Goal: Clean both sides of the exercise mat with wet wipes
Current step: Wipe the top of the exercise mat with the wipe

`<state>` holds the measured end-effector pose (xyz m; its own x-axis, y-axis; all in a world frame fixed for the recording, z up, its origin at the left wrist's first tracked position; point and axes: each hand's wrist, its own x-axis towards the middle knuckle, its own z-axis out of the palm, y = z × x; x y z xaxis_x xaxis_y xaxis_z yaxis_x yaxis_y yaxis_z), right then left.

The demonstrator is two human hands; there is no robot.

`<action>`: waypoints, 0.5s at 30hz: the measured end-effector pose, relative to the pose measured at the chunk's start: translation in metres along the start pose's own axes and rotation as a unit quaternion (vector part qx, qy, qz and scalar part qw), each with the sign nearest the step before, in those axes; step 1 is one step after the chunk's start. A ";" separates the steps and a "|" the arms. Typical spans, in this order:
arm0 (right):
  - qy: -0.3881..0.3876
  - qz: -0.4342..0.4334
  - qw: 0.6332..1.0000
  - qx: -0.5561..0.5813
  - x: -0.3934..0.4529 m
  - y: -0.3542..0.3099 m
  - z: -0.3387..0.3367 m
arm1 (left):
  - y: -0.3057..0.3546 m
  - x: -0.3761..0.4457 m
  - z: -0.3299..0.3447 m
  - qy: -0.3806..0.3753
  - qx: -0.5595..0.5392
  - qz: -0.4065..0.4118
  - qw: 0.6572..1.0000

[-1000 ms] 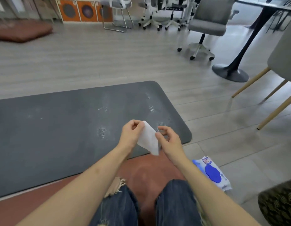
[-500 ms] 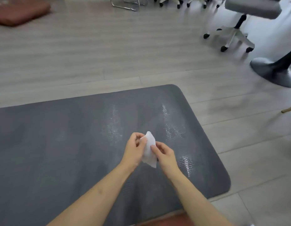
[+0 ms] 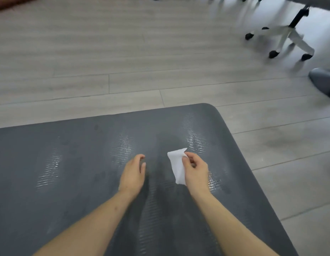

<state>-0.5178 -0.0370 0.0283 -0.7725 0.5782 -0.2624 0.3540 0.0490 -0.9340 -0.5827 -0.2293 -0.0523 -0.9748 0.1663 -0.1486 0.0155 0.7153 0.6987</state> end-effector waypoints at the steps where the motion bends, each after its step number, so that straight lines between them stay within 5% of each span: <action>1: 0.003 -0.006 1.000 0.002 0.010 0.002 0.005 | -0.005 0.016 0.002 0.005 0.031 0.013 0.999; 6: 0.005 -0.024 1.000 -0.007 0.060 0.017 0.018 | -0.013 0.107 0.022 0.056 0.145 0.087 0.984; 15: 0.086 -0.142 0.983 -0.083 0.200 0.004 0.039 | -0.040 0.200 0.050 0.076 0.269 0.043 0.959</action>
<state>-0.6913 0.0476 -0.0374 -0.7570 0.6506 0.0610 0.2289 0.3514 -0.9078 -0.7667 -0.1906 -0.1446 -0.9853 0.1689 0.0249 0.1700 0.9567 0.2361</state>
